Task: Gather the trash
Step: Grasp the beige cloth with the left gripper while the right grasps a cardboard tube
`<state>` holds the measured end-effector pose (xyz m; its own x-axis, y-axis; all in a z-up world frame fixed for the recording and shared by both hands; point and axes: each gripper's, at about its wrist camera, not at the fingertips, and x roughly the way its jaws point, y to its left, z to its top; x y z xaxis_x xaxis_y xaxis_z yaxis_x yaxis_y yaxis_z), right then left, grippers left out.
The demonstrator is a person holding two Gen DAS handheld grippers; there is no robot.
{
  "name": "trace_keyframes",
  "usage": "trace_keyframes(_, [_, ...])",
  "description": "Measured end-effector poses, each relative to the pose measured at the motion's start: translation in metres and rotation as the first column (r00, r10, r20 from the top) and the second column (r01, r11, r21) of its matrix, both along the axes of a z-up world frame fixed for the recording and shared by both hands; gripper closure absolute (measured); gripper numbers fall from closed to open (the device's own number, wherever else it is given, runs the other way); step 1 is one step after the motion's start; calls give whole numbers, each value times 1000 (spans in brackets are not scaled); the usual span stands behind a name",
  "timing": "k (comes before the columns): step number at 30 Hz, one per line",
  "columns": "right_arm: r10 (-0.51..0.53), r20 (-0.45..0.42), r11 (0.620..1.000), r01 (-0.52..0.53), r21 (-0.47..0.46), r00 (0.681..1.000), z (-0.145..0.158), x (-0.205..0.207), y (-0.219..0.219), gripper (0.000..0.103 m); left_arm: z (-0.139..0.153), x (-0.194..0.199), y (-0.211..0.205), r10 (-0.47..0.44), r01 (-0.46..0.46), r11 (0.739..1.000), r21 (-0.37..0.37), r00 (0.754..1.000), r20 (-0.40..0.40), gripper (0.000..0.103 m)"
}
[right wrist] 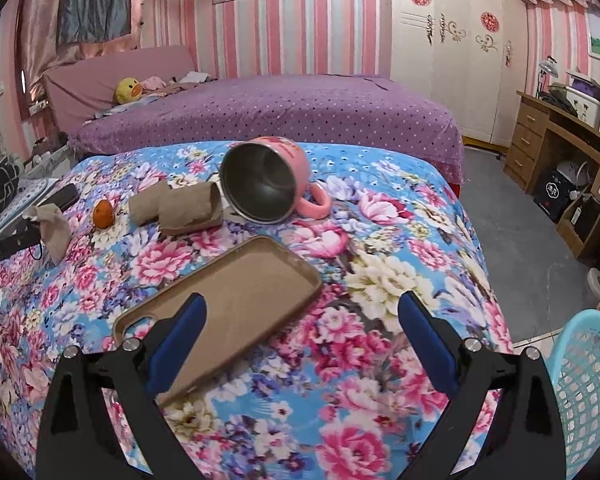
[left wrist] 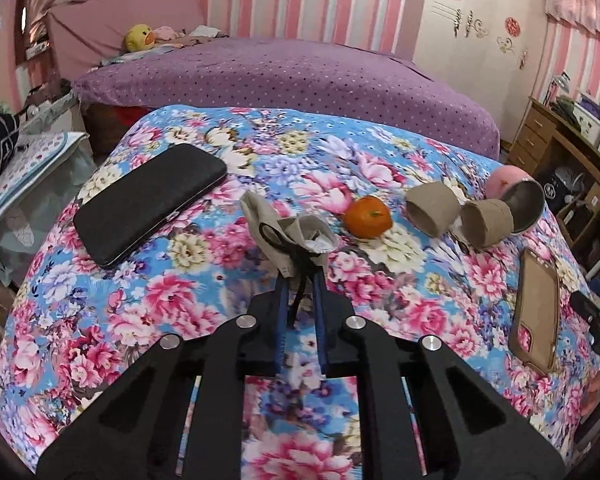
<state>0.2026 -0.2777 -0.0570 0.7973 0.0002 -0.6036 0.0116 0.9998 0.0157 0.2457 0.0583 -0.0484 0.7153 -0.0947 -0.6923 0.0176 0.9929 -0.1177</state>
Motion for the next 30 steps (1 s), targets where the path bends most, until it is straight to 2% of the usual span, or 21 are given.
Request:
trace_keyframes(6, [34,1,999,-34,-28,999,3,4,17,9,7,0,17,11,-10,999,-40,1000,18,100])
trace_keyframes(12, [67,-1,998,-67,-9,998,11,23,36,9,20,-3,36,67,-68,998,15,996,66,101])
trace_keyframes(16, [105,6,993,-104,-53,994,17,46,61,9,26,-4,45,97,-103,993,63,991,87,101])
trace_keyframes(18, [114,-10,991,-115,-74,993,15,60,72,9,29,-5,51,106,-113,991,71,990,96,101])
trace_keyframes(22, [111,-56,992,-113,-52,992,8,87,82,10,30,-5,64,130,-135,989,53,987,94,101])
trace_keyframes(26, [99,-110,993,-105,-50,989,0,107,89,18,26,-4,69,144,-148,987,54,986,85,101])
trace_keyframes(28, [103,-117,993,-109,-41,988,-2,112,91,19,26,-4,71,149,-154,987,47,985,87,101])
trace_keyframes(30, [114,-117,991,-121,-48,986,-1,115,96,27,28,-5,72,156,-160,986,42,984,89,101])
